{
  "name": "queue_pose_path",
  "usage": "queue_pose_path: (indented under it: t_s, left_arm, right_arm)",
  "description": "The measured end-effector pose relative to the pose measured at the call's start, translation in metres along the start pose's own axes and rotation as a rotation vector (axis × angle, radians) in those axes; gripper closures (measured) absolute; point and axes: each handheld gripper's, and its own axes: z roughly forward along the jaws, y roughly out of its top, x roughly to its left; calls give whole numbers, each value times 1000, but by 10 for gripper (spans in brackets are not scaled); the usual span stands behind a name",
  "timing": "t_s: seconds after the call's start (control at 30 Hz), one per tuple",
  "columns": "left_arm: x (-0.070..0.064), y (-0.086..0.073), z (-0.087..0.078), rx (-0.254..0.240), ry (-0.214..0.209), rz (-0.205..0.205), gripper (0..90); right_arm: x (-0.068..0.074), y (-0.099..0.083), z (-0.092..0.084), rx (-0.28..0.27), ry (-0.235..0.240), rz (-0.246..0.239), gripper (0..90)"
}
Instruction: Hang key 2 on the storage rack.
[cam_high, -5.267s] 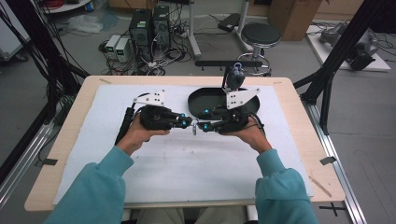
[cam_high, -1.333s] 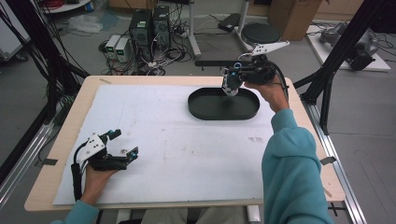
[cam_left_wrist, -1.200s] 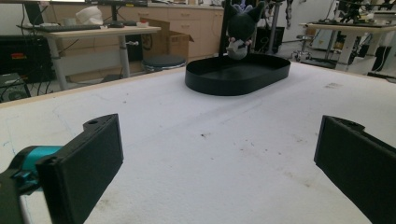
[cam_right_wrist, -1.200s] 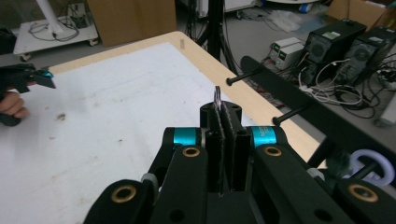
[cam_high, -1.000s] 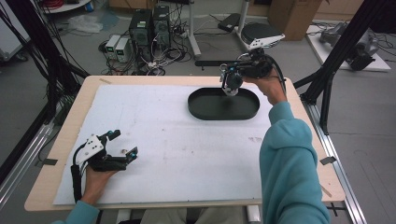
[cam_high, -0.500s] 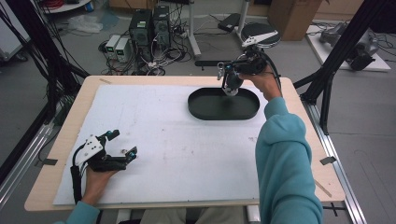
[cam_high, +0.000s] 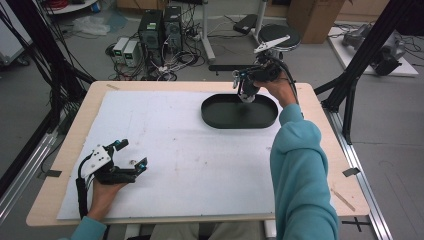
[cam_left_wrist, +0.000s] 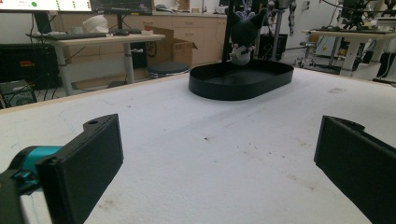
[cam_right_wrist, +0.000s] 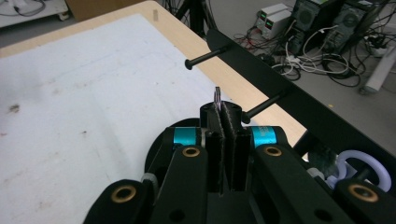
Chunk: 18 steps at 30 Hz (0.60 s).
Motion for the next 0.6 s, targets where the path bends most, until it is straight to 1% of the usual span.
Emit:
queue_pose_path:
  t_s: [0.03,0.1,0.13,0.37,0.43,0.6]
  left_arm:
    - [0,0,0,-1,0,0,17]
    - [0,0,0,-1,-1,0,17]
    - [0,0,0,0,1,1,17]
    - [0,0,0,0,1,0,17]
    - [0,0,0,1,1,1,17]
    - [0,0,0,0,1,2,17]
  right_arm:
    - [0,0,1,3,-19,-12,889]
    - [-1,0,2,1,-15,-2,889]
    - [-1,0,2,10,-22,-5,889]
    - [-2,-2,6,26,-36,-1,889]
    - [-3,-2,8,32,-48,-5,889]
    - [-4,-3,11,33,-54,1,889]
